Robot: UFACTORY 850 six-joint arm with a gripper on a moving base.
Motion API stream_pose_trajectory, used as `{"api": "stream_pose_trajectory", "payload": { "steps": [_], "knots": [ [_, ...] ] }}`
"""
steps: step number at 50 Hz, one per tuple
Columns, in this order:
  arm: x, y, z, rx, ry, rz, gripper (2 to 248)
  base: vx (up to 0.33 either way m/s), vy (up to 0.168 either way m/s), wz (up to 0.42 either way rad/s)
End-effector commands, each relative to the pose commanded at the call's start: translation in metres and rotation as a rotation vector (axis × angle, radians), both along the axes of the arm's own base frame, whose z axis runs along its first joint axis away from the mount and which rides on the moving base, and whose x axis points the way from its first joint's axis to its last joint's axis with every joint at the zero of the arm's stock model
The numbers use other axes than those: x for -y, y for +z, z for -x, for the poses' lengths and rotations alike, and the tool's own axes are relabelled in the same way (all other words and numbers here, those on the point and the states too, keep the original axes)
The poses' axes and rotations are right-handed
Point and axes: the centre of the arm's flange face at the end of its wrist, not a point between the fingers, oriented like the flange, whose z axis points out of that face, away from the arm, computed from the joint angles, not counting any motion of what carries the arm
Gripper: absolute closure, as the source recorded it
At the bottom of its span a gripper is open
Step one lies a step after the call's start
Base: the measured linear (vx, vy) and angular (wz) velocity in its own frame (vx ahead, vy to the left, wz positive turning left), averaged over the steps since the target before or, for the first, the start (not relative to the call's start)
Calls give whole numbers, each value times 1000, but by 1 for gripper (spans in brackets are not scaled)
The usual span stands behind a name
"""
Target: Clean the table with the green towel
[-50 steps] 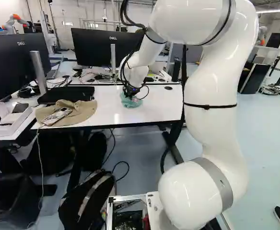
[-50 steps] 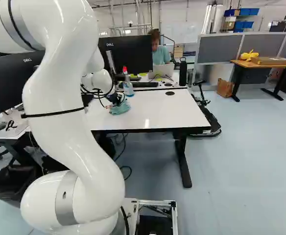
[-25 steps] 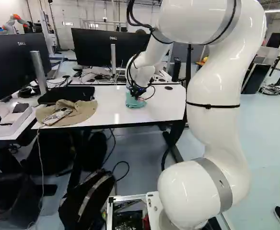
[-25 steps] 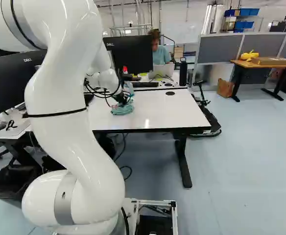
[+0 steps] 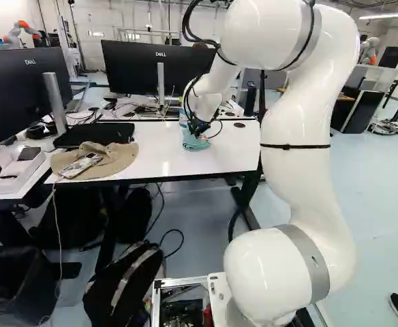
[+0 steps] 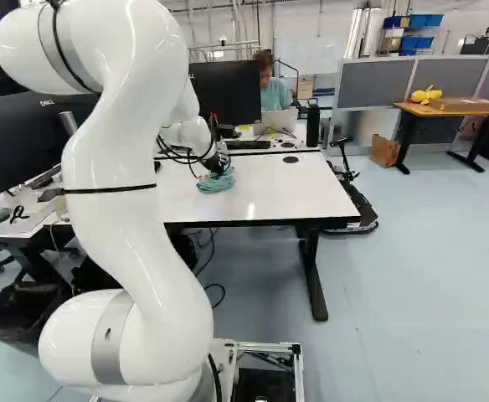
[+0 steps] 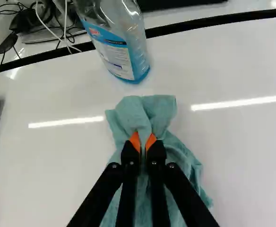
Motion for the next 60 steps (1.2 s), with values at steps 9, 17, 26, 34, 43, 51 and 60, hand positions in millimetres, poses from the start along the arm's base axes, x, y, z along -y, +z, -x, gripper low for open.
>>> {"api": "stream_pose_trajectory", "payload": {
  "steps": [9,17,26,34,43,51,60],
  "knots": [
    [-10,-1,-14,11,13,-1,216,0,0,0],
    [-21,-2,-22,19,29,-2,216,0,0,0],
    [-37,-2,-20,19,53,-3,216,0,0,0],
    [-49,-2,-12,14,74,-2,216,0,0,0],
    [-61,-1,0,7,96,-1,216,0,0,0],
    [-68,0,13,-1,111,0,216,0,0,0],
    [-72,1,30,-12,124,2,216,0,0,0]
  ]
}}
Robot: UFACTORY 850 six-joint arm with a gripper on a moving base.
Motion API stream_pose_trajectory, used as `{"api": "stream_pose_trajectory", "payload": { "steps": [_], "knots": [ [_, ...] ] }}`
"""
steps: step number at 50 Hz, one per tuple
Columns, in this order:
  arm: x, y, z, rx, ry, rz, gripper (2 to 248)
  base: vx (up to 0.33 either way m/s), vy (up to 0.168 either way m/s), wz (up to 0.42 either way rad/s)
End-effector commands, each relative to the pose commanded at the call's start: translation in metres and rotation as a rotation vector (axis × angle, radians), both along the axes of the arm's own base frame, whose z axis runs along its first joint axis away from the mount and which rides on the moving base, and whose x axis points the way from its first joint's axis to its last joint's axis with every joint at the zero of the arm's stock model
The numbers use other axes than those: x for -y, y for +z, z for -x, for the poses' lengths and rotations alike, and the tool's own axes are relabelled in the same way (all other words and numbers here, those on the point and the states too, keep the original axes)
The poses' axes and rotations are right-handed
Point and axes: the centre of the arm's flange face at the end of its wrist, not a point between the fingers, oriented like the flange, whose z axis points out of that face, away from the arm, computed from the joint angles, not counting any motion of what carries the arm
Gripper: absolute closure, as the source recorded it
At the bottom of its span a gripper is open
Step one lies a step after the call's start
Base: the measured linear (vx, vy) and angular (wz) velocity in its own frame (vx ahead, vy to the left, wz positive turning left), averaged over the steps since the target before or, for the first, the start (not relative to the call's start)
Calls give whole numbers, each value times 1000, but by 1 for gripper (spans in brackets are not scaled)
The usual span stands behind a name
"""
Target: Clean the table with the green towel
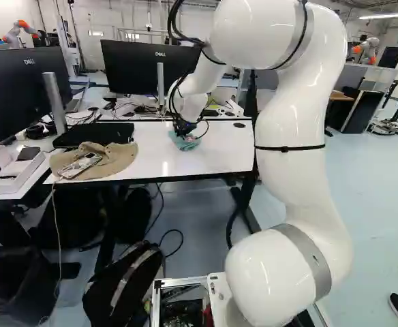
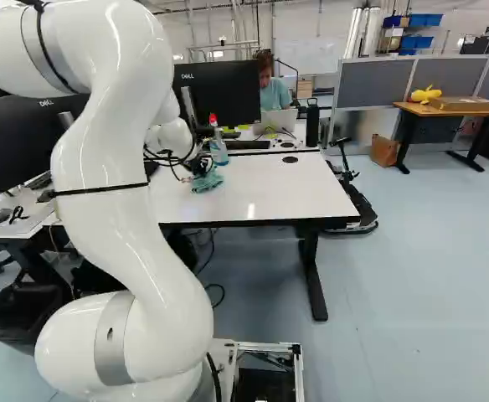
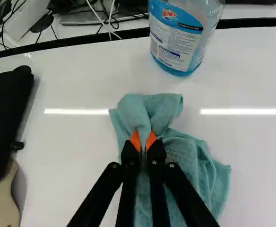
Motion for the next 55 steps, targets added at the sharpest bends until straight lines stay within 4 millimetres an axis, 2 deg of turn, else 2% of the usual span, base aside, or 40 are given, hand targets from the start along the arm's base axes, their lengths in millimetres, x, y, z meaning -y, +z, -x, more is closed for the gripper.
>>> {"api": "stream_pose_trajectory", "payload": {
  "steps": [12,24,41,55],
  "knots": [
    [2,2,22,-14,4,3,216,0,0,0],
    [19,2,33,-23,-19,5,216,0,0,0],
    [48,3,34,-26,-70,5,216,0,0,0],
    [72,2,22,-22,-114,4,216,0,0,0]
  ]
}}
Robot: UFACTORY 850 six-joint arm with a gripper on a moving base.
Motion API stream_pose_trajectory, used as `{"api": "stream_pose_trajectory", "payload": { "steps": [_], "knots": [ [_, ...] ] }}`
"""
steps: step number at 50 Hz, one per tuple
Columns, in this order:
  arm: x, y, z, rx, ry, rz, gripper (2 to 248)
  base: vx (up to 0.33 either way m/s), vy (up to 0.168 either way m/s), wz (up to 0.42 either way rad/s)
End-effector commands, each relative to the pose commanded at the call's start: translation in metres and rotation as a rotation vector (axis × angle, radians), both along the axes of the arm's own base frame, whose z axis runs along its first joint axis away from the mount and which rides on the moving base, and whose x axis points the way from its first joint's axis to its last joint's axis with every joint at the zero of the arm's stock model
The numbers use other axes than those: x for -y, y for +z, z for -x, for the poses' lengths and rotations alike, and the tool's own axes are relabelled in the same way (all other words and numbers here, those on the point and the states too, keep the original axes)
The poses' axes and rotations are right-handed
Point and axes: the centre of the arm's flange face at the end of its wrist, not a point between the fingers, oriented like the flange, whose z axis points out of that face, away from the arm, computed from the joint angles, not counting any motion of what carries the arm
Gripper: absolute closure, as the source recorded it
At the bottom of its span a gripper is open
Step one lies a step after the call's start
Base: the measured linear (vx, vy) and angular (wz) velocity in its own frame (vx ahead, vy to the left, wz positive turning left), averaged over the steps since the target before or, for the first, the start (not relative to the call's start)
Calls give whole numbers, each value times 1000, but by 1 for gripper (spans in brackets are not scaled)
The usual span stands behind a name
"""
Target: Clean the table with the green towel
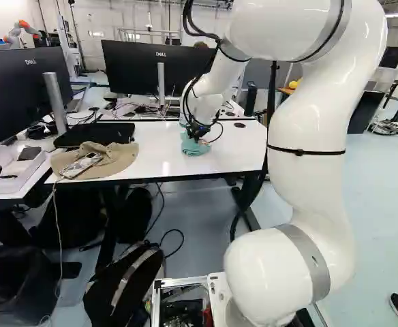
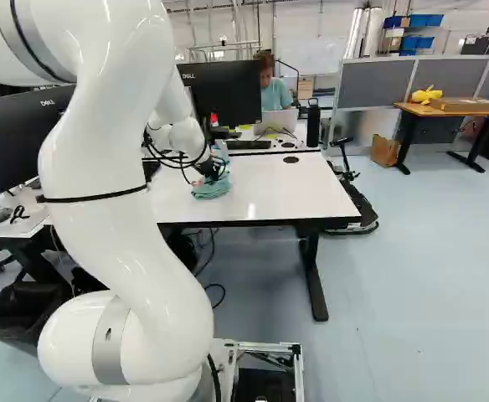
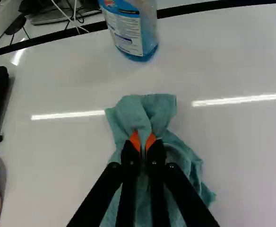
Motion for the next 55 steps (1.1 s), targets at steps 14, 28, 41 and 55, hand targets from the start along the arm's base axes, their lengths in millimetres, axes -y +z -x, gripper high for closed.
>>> {"api": "stream_pose_trajectory", "payload": {
  "steps": [14,28,41,55],
  "knots": [
    [17,-1,-20,11,-33,-1,216,0,0,0],
    [16,-3,-45,28,-34,-3,216,0,0,0],
    [-1,-5,-63,42,-10,-5,216,0,0,0],
    [-24,-5,-63,44,26,-6,216,0,0,0]
  ]
}}
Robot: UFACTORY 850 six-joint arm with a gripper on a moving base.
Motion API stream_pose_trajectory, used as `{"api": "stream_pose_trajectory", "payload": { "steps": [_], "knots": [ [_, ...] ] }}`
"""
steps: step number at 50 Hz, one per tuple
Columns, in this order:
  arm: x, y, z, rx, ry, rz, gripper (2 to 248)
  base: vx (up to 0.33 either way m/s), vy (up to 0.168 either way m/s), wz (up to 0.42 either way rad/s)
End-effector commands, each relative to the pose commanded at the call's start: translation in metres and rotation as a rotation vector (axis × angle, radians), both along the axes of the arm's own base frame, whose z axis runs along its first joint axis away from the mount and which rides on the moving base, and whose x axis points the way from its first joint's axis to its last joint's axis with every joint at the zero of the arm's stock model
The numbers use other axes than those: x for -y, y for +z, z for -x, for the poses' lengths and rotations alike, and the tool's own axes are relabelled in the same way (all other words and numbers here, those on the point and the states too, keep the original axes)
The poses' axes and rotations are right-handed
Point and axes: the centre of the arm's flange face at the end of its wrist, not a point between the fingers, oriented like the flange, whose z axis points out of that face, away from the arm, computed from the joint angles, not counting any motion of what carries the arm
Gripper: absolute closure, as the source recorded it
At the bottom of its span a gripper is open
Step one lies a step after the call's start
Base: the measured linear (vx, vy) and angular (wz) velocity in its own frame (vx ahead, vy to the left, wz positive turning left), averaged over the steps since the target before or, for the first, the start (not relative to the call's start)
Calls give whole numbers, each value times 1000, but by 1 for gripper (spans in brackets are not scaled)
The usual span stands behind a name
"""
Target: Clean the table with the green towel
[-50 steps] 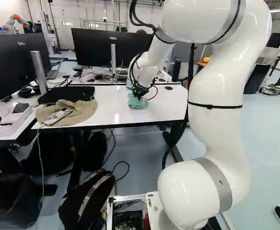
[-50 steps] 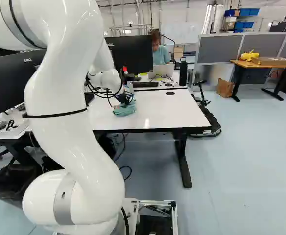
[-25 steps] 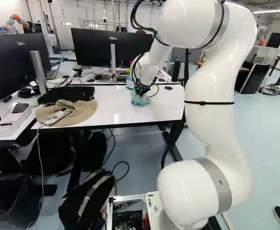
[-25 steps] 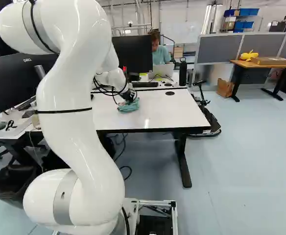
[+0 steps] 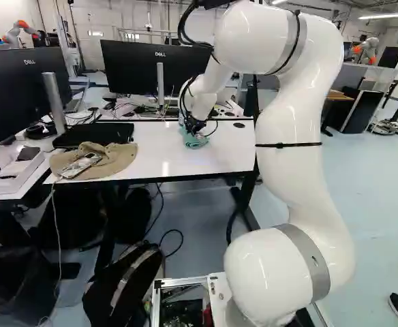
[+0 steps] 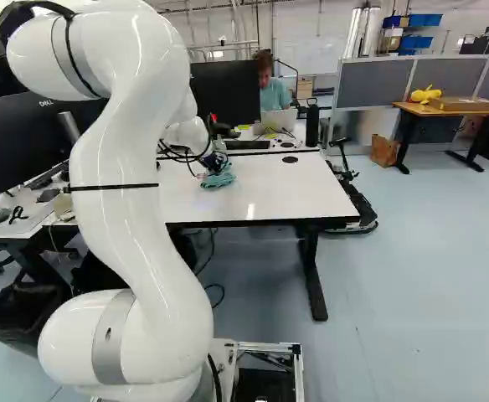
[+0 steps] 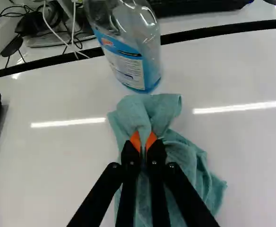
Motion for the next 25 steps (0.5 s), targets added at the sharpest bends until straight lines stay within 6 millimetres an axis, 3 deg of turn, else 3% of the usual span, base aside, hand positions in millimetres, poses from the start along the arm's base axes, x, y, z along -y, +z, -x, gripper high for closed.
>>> {"api": "stream_pose_trajectory", "payload": {
  "steps": [25],
  "knots": [
    [-14,3,40,-27,33,4,216,0,0,0]
  ]
}}
